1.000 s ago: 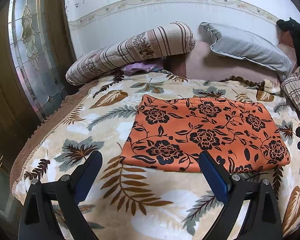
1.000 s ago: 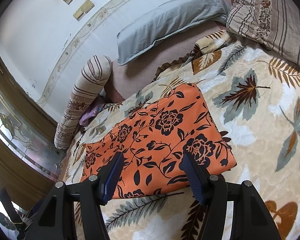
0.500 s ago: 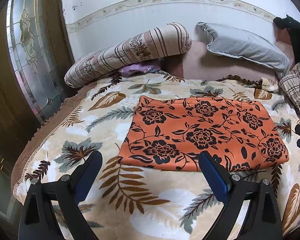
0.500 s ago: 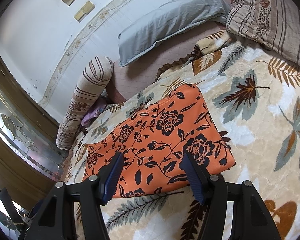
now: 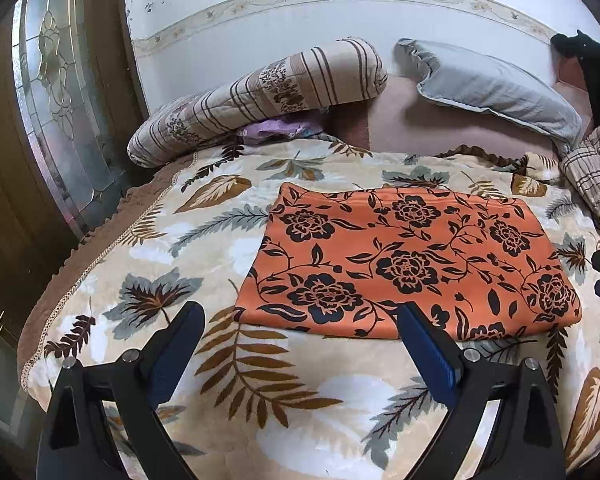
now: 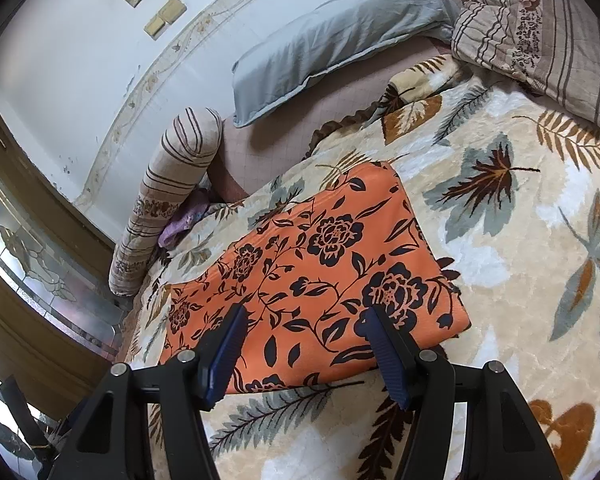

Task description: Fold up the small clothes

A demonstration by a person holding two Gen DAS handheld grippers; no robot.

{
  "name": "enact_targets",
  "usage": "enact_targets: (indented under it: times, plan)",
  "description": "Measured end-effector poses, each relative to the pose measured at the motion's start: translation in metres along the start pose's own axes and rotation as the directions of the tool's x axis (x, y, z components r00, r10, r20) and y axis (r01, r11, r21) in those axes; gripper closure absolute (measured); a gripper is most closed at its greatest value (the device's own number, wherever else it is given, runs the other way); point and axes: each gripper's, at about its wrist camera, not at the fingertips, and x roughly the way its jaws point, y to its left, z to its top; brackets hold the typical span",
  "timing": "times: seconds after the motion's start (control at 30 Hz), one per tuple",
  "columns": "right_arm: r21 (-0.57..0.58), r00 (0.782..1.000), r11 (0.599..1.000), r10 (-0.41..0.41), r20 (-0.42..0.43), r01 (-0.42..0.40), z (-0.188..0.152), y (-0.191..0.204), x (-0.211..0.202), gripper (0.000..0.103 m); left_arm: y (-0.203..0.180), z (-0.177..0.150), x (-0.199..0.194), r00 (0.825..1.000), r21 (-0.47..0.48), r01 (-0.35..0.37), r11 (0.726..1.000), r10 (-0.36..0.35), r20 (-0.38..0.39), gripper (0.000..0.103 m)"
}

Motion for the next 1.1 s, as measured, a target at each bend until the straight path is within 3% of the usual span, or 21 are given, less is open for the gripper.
enact_targets:
  times: [0.67,1.1]
  plan:
    - [0.003,1.0,1.0,-0.004,-0.002,0.004,0.0,-0.001,0.0,0.038,-0.002,-0.002,0.003,1.0,0.003,0.007,1.0,-0.007,-0.007,0.006]
    - [-0.018,0.998,0.998,-0.052,-0.026,0.052,-0.005,-0.002,0.01,0.038,0.003,-0.008,0.025,0.999,-0.009,0.037,0.999,-0.038,-0.035,0.006]
